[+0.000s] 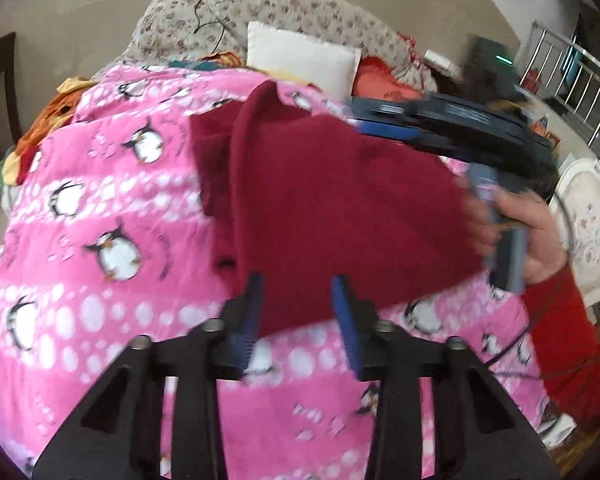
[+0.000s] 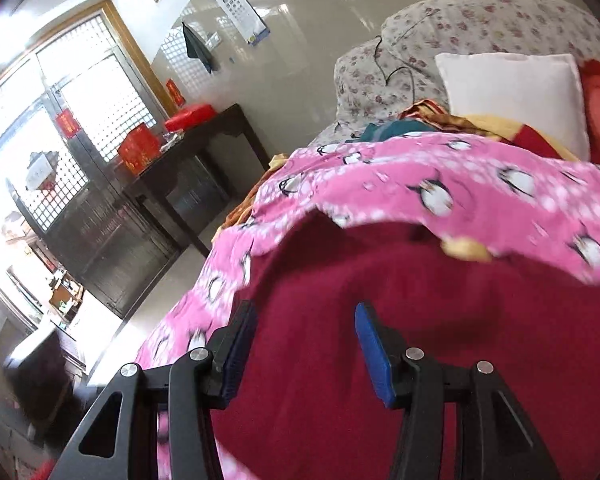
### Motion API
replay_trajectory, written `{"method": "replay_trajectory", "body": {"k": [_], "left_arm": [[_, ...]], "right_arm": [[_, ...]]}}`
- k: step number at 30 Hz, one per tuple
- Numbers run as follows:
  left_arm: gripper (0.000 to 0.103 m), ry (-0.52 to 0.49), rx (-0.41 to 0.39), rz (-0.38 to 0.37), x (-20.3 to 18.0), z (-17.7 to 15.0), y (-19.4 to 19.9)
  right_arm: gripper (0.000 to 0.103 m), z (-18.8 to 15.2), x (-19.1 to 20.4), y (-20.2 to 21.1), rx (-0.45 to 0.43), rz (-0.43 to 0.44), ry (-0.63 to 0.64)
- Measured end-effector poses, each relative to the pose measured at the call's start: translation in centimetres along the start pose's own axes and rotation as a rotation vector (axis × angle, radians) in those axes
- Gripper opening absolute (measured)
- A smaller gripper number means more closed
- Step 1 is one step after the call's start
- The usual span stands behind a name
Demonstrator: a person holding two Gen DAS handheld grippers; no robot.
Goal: Fold small clothes
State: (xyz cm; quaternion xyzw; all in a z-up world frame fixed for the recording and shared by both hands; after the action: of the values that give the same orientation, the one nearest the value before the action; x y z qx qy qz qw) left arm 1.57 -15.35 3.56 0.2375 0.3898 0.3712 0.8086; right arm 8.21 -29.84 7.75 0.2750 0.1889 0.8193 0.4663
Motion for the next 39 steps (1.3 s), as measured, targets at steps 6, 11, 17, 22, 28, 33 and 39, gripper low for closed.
{"method": "replay_trajectory", "body": {"k": [6,11,17,22,28,33,39], "left_arm": [[0.039,0.052,0.002,0.061,1.4,0.8,-3.6],[0.039,0.139,0.001,0.001,3.1,1.3,-4.3],[0.039,0.159,-0.037,-0.037,2.8,1.3,-2.5],[0.056,0.182,-0.069,-0.052,2.6,1.3,-2.2],[0.057,0.199,-0.102,0.012,3.2,1.6,-1.1],[0.068,0.265,-0.153,0.049,4.4,3.7,-0.6],[0.069,0.294,-0.159,0.145,5.4,5.9,-2.6]], "right_arm": [[0.05,1.8,-1.0,-9.8,0.12,-0.057,0.006],[0.054,2.8,-0.4,-12.3,0.104,-0.143,0.101],[0.054,3.1,1.5,-8.2,0.041,-0.036,0.112],[0.055,0.8,1.1,-10.1,0.12,-0.032,0.071],[0.055,0.9,1.7,-6.5,0.065,0.01,0.036],[0.057,-0.9,0.5,-0.8,0.02,-0.064,0.031],[0.061,-2.6,-1.1,2.6,-0.062,-0.061,-0.081]]}}
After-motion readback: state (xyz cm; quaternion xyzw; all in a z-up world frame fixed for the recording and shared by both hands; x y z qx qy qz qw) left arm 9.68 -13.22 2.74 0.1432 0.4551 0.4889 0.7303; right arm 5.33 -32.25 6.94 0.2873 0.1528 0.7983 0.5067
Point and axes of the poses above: each gripper's, at about its wrist camera, not at the fingertips, and y roughly against the way its jaws point, x to its left, z to its top, the point moved 8 cm from there along -y, roughly the way its jaws point, and after that the axes turned 12 degrees about y, right-handed, at the moved point
